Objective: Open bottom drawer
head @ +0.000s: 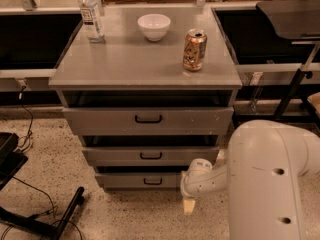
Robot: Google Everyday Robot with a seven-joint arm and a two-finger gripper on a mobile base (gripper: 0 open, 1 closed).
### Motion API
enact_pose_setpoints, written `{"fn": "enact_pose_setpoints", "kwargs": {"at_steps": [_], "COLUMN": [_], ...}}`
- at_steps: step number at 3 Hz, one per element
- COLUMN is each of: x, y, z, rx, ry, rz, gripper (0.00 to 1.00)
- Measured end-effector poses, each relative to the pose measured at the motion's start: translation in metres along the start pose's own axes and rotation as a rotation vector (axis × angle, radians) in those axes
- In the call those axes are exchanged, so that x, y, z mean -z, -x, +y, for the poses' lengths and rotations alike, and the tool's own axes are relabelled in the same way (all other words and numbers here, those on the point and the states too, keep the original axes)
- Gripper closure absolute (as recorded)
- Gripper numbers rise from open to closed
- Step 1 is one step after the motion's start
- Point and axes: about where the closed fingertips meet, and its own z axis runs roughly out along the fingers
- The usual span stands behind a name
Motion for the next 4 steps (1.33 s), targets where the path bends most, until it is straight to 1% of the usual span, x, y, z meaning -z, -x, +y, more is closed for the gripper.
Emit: {"fn": "enact_pose_setpoints", "kwargs": {"at_steps": [1,2,3,4], "x": [-0.029,-0.053,-0.074,-0.092], "y": [0.008,0.012,0.014,0.018], "z": [-0.006,-0.015,-0.025,-0.036], "rx": [0.011,0.010,-0.032,-0.104], "ry": [0.006,0.008,0.016,0.018], "rz": [-0.013,0.015,0.055,0.074], "gripper": [0.00,0.00,0.00,0.00]}}
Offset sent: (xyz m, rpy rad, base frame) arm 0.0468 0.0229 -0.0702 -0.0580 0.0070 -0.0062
